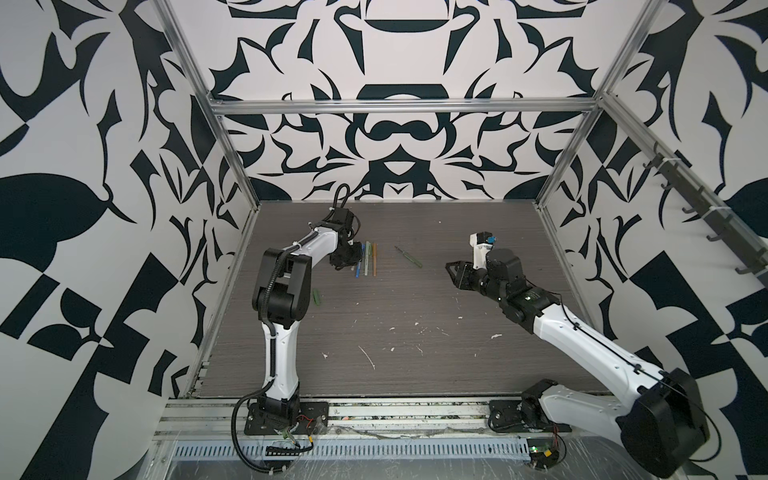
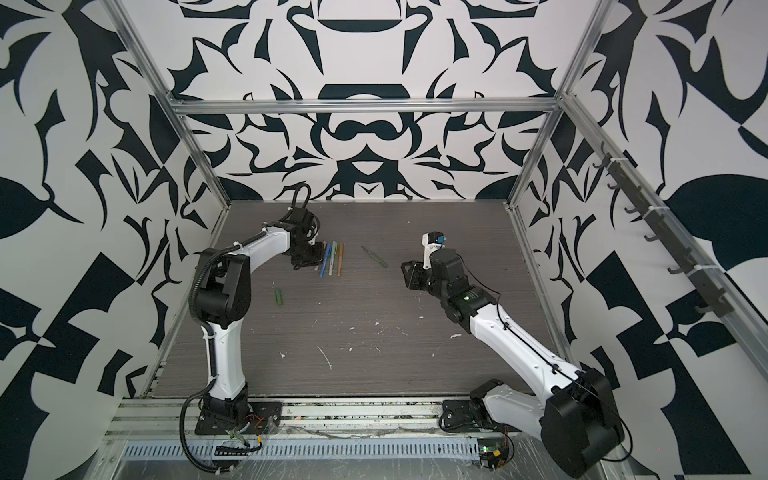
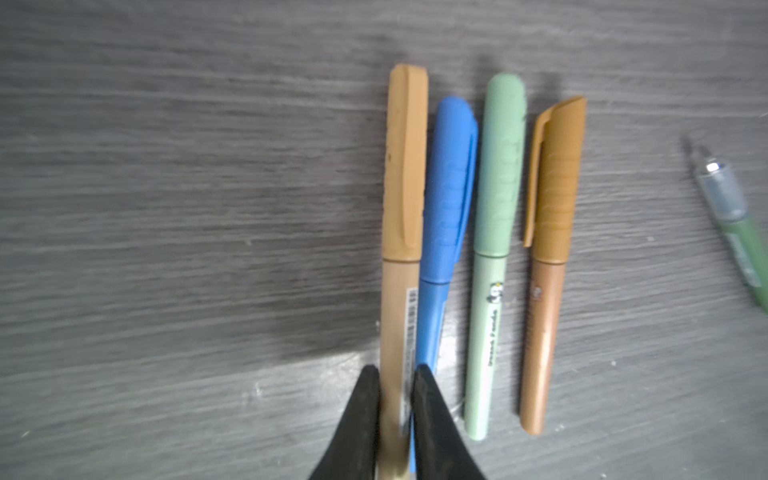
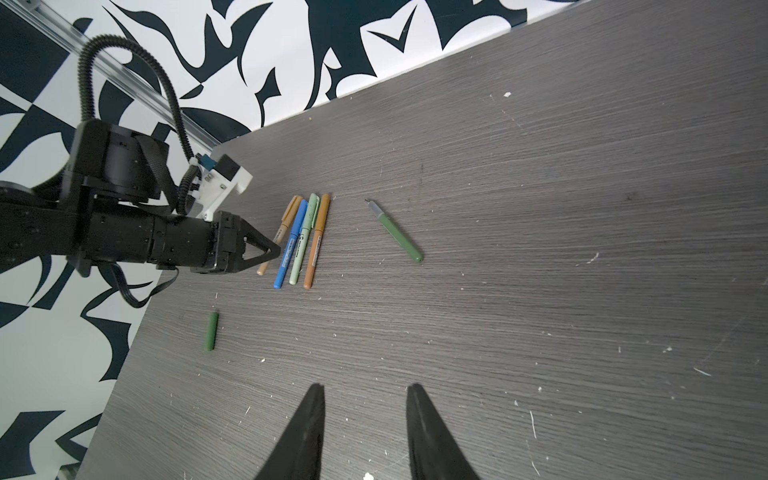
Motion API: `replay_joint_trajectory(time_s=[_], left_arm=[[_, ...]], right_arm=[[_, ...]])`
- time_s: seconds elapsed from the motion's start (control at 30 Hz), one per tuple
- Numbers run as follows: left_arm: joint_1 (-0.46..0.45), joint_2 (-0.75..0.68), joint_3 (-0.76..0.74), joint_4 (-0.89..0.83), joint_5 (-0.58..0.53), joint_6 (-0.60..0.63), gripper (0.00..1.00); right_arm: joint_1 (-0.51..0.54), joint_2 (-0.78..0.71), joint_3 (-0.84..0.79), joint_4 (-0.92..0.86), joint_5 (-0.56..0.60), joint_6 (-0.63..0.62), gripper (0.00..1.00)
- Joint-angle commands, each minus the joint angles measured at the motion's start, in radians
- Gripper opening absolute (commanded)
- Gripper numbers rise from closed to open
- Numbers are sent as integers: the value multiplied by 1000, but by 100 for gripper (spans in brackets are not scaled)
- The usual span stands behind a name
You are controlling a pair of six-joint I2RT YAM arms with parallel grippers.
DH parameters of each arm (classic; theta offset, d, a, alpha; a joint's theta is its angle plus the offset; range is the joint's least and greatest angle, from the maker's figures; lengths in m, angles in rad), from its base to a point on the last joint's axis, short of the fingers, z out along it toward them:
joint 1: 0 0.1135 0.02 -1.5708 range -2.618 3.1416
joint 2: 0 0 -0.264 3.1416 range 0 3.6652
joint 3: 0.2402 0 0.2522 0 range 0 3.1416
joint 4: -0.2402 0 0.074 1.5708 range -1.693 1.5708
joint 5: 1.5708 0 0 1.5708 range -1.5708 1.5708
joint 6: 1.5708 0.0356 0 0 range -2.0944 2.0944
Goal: Insert the pens into the pen caps
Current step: 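Lower the capped tan pen by the markers with left gripper while right moves off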
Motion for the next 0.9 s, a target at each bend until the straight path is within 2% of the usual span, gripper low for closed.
replay_joint_trajectory(time_s=[0.0,0.33,0.5,0.67,0.87], left_arm=[[6,21,25,-54,2,15,20],[6,-28,10,-39,13,13,20],[6,-126,-29,-24,4,2,26],[6,-284,-136,20,-13,-45,39],[13,-505,-372,57,-137,-180,45]], right_arm=[[-8,-28,-8,44,-11,6,36],[-20,-42,-16,42,-20,6,36],[-23,-35,-12,42,-27,5,36],[-23,-15,-2,44,-43,6,36],[-23,7,-12,70,-59,15,35]])
